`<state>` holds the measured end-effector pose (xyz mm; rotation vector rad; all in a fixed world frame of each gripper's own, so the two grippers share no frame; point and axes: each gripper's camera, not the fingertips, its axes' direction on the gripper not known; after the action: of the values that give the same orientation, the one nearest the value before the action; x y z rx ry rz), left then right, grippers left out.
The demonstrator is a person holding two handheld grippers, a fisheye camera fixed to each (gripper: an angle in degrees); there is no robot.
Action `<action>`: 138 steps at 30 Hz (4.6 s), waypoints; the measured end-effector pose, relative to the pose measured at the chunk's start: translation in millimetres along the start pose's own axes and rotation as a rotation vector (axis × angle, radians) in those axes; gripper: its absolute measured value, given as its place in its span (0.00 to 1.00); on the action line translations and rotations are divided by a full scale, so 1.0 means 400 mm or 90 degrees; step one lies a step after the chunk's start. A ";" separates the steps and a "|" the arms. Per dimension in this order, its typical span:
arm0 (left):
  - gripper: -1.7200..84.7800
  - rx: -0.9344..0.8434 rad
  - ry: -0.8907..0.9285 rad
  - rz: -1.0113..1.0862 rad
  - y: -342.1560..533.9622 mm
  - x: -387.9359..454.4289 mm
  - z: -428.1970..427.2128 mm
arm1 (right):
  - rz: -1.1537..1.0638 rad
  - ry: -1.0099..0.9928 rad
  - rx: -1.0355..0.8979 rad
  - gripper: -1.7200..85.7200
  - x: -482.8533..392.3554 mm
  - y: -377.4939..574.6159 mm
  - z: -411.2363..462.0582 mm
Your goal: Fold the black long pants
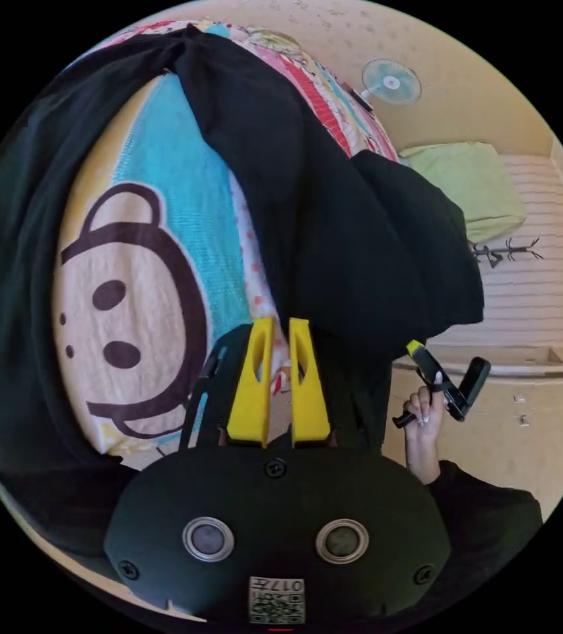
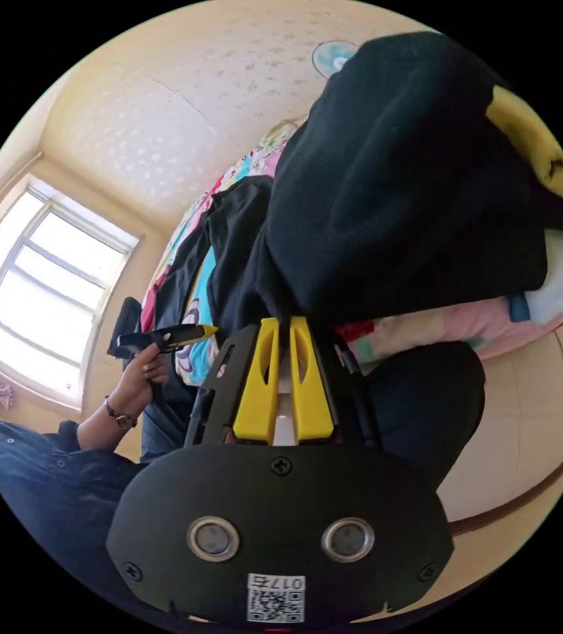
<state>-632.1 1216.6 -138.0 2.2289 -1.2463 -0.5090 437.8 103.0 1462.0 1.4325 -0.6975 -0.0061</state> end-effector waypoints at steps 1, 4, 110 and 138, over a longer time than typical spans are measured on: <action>0.03 -0.021 0.022 0.018 0.001 0.011 -0.003 | 0.006 -0.008 -0.005 0.05 0.008 0.010 -0.007; 0.01 -0.015 0.003 0.090 0.071 0.065 -0.087 | -0.031 0.034 -0.023 0.05 -0.041 0.070 -0.054; 0.14 -0.055 0.178 -0.107 0.613 0.125 -0.946 | -0.148 -0.167 -0.430 0.08 -0.167 0.643 -0.049; 0.14 0.243 0.172 -0.196 0.777 0.203 -1.090 | -0.131 -0.118 -0.165 0.04 -0.468 -0.093 0.184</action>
<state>-554.5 1127.3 390.4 2.7228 -0.9218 -0.0704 269.6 106.5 1345.7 1.2575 -0.6709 -0.3806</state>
